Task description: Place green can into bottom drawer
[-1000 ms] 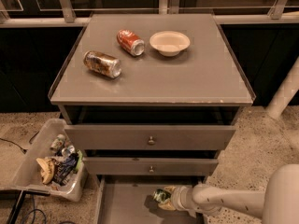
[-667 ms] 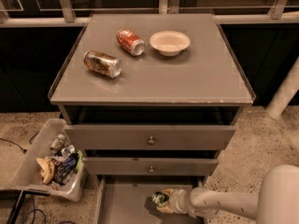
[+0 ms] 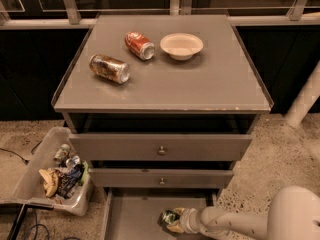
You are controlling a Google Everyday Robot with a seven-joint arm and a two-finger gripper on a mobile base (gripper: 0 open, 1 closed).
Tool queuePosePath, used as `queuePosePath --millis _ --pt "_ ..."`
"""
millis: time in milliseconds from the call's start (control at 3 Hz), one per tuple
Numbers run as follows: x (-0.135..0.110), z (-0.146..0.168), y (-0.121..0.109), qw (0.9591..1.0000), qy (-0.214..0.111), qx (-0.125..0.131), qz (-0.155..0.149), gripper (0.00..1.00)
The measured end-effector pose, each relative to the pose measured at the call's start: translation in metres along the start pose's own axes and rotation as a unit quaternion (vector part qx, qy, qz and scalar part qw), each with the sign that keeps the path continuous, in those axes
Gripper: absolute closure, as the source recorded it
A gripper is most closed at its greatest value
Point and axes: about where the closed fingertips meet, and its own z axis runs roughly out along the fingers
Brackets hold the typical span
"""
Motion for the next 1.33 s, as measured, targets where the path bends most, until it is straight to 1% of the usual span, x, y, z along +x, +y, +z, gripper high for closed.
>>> queuePosePath --millis 333,667,1333 --pt "0.009 0.0101 -0.0003 0.9999 -0.008 0.001 0.011 1.0" --pt "0.0102 0.0116 -0.0006 0.9999 -0.009 0.002 0.012 0.84" --pt "0.0102 0.0116 -0.0005 0.9999 -0.009 0.001 0.012 0.37"
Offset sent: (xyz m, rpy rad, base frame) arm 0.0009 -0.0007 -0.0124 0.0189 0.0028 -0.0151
